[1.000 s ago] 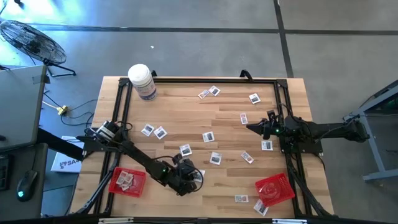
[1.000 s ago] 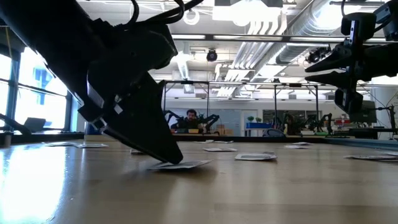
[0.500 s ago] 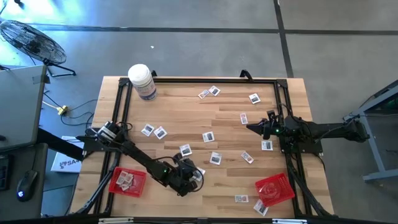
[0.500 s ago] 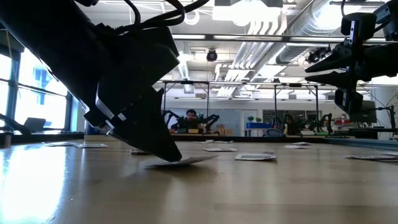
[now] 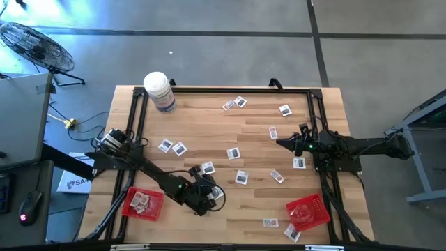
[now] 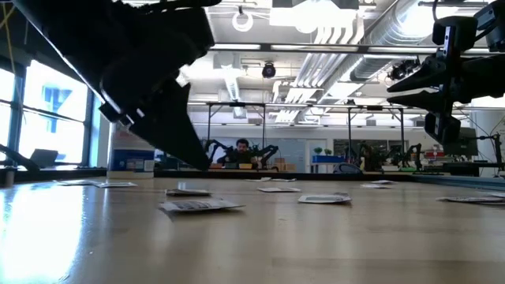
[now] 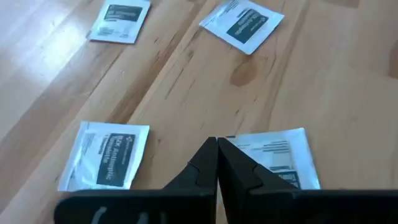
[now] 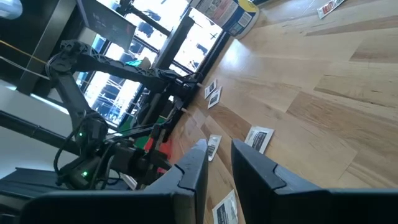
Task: Pick & Place First Aid Supplies
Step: Put the towelette pack into the right red bin
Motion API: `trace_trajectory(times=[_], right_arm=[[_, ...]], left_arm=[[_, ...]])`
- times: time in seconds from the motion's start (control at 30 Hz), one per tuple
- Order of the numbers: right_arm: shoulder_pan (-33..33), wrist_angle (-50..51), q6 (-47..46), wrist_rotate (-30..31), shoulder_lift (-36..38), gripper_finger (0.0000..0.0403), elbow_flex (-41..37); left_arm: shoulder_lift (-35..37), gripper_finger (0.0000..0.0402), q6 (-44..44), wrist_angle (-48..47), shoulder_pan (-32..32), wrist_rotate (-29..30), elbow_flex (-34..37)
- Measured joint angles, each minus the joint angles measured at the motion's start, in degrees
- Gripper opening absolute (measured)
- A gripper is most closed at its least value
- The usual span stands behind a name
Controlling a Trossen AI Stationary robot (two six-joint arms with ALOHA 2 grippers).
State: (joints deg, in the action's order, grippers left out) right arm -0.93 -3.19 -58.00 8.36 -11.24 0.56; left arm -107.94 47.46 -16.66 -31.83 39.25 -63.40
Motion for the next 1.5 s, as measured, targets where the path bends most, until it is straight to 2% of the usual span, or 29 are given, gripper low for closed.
trace_trajectory(times=[0.27,0.57,0.67,1.1,1.4,1.5], right_arm=[[-0.01,-0.02,0.0,0.0,0.01,0.0064,0.0],[-0.01,-0.01,0.0,0.0,-0.01,0.0064,0.0],[0.0,-0.05,-2.24,-0.38,0.04,0.0064,0.0],[-0.01,-0.57,-3.42,-0.37,-0.66,0.0064,0.0],[-0.02,-0.47,-3.43,-0.37,-0.66,0.0064,0.0],[0.0,-0.47,-3.45,-0.37,-0.66,0.0064,0.0]], left_arm=[[0.81,0.0007,2.09,0.55,-0.03,-5.41,-0.09],[-0.7,0.0108,2.95,4.87,-0.04,-4.07,-0.17],[-2.66,0.0126,2.97,7.01,-0.04,-3.77,-0.18],[-4.89,0.0131,3.83,6.13,-0.02,-0.76,-0.2],[-3.76,0.0131,2.52,6.62,0.36,-1.59,-0.33],[-3.88,0.0131,3.39,6.05,1.25,-4.19,-0.23]])
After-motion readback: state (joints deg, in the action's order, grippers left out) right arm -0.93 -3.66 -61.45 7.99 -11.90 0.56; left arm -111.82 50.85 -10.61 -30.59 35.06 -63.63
